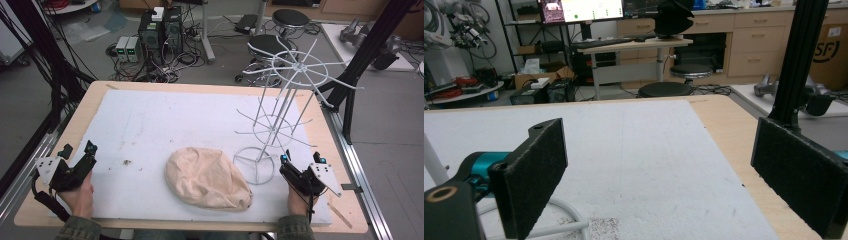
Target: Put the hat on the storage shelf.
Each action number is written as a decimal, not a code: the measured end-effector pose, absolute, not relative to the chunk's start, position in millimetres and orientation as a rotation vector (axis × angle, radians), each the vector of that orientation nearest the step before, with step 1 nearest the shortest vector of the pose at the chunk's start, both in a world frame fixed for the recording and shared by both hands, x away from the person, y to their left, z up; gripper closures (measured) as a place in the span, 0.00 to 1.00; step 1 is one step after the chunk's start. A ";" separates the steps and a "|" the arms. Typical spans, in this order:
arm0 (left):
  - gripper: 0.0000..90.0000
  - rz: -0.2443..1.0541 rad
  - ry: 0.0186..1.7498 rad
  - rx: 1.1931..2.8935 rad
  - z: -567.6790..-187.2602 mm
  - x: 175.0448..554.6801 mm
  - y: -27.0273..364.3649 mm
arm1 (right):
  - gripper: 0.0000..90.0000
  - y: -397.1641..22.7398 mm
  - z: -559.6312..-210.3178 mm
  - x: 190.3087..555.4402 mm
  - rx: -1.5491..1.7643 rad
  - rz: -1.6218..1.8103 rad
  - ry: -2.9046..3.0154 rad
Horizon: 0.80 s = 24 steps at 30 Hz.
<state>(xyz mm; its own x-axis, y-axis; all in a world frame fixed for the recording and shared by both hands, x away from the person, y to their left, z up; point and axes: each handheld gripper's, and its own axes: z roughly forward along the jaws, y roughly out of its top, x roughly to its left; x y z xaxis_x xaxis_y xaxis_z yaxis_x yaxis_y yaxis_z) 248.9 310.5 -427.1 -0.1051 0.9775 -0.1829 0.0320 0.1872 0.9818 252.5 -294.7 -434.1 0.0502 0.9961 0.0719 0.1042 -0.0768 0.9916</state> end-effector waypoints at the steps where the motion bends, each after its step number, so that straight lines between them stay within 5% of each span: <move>1: 0.35 1.122 1.397 1.049 -427.0 249.0 310.5 | 0.08 -294.7 -434.1 252.5 1.364 1.177 1.216; 24: 0.35 1.057 1.247 1.224 -395.8 280.2 287.1 | 0.08 -285.0 -436.7 258.5 1.345 1.171 1.272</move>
<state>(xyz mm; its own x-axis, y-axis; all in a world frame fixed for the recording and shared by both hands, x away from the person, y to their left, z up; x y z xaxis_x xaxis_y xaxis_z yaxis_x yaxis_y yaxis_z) 280.2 287.1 -395.8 0.0682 0.9933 -0.0931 0.0708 0.0883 0.9936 258.5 -285.0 -436.7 0.0149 0.9988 0.0465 0.1285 -0.0481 0.9905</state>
